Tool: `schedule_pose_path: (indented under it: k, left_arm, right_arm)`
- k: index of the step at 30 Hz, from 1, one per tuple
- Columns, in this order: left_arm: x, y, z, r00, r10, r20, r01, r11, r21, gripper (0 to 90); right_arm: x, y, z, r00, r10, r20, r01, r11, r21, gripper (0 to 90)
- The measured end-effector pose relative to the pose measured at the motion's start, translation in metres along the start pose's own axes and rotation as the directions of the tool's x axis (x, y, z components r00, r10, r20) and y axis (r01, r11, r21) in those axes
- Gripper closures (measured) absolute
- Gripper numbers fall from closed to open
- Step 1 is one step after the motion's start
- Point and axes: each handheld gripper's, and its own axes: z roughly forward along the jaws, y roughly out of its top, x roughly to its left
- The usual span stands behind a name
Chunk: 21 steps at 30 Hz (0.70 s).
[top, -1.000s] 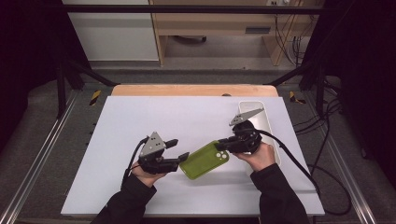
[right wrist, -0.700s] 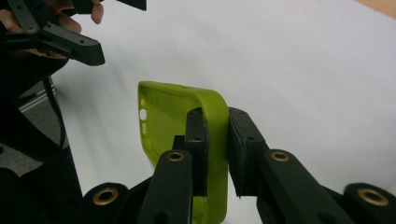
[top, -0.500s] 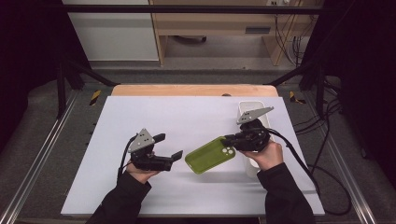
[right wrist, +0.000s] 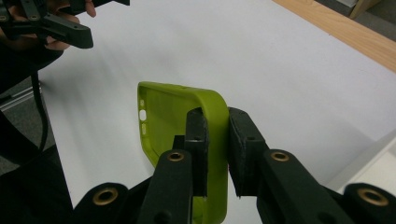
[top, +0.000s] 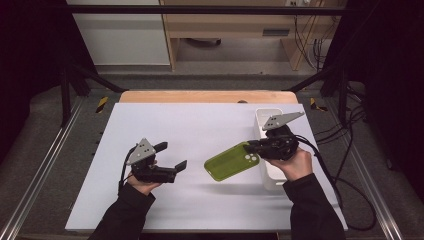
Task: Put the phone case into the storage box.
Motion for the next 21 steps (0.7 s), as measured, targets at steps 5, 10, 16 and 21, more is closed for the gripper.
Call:
schedule_pose_path:
  k: [5,10,16,21]
  left_arm:
    - [0.004,-0.004,-0.003,1.0,0.006,-0.007,-0.006,1.0,-0.003,3.4]
    - [0.008,-0.007,-0.007,0.9999,0.009,-0.014,-0.009,0.9999,-0.008,3.4]
    - [0.012,-0.011,-0.011,0.9997,0.008,-0.022,-0.008,0.9999,-0.011,3.4]
    - [0.015,-0.014,-0.013,0.9994,0.016,-0.029,-0.017,0.9997,-0.02,3.4]
  right_arm:
    - [-0.001,0.002,-0.008,0.9996,-0.017,0.022,0.017,1.0,-0.004,79.5]
    - [-0.001,0.005,-0.016,0.9989,-0.028,0.038,0.028,1.0,-0.006,79.5]
    - [0.0,0.01,-0.023,0.9967,-0.051,0.063,0.051,0.999,-0.009,79.5]
    - [0.001,0.014,-0.029,0.9945,-0.067,0.081,0.068,0.998,-0.01,79.6]
